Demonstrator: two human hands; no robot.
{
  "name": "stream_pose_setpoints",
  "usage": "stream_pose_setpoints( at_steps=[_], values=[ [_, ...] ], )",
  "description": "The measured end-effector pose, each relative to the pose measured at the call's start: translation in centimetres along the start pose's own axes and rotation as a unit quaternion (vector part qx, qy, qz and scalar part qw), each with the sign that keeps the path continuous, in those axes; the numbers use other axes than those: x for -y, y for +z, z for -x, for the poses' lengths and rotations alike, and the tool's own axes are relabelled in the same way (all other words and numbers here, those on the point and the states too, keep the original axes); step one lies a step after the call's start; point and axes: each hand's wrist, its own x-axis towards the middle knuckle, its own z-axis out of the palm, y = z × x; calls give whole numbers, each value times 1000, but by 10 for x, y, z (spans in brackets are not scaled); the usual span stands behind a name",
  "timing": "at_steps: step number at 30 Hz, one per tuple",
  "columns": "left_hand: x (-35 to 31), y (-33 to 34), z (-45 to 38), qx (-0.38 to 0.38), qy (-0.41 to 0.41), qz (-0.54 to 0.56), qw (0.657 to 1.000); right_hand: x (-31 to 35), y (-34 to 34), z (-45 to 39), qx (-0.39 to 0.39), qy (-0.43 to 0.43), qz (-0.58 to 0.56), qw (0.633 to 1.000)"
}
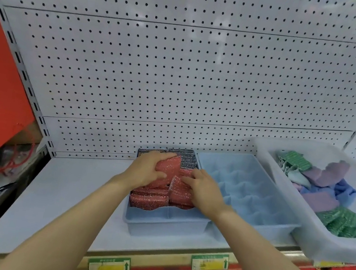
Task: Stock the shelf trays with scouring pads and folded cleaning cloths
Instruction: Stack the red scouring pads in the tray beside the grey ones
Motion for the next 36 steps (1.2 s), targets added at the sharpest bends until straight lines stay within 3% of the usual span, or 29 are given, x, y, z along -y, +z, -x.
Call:
stream_pose_setpoints(
  at_steps=[3,10,16,19,23,25,28,30,32,36],
  values=[
    [3,0,-1,13,8,-25,1000,-1,10,0,-15,-23,33,999],
    [11,4,-2,10,-1,-41,999,2,24,-4,87,16,90,992],
    [16,3,0,14,-11,-24,1000,-5,29,-13,10,-33,97,995],
    [18,2,2,23,-12,-9,1000,-6,41,-17,-30,-39,158,986],
    [18,0,5,31,-7,-10,999,-7,51,-19,-34,-51,196,979],
    [17,-1,6,25,-8,2,1000,-7,43,-19,1,-19,154,988],
    [10,-11,10,-15,-21,58,998,-11,27,-16,51,28,-33,998],
    [-1,-20,13,-35,-10,82,996,-11,4,-16,8,55,-200,978],
    [-21,-26,13,-15,12,63,998,-7,-24,-19,-37,52,-297,953],
    [-67,-17,1,3,29,20,999,4,-61,-26,-25,-22,-208,978]
  ],
)
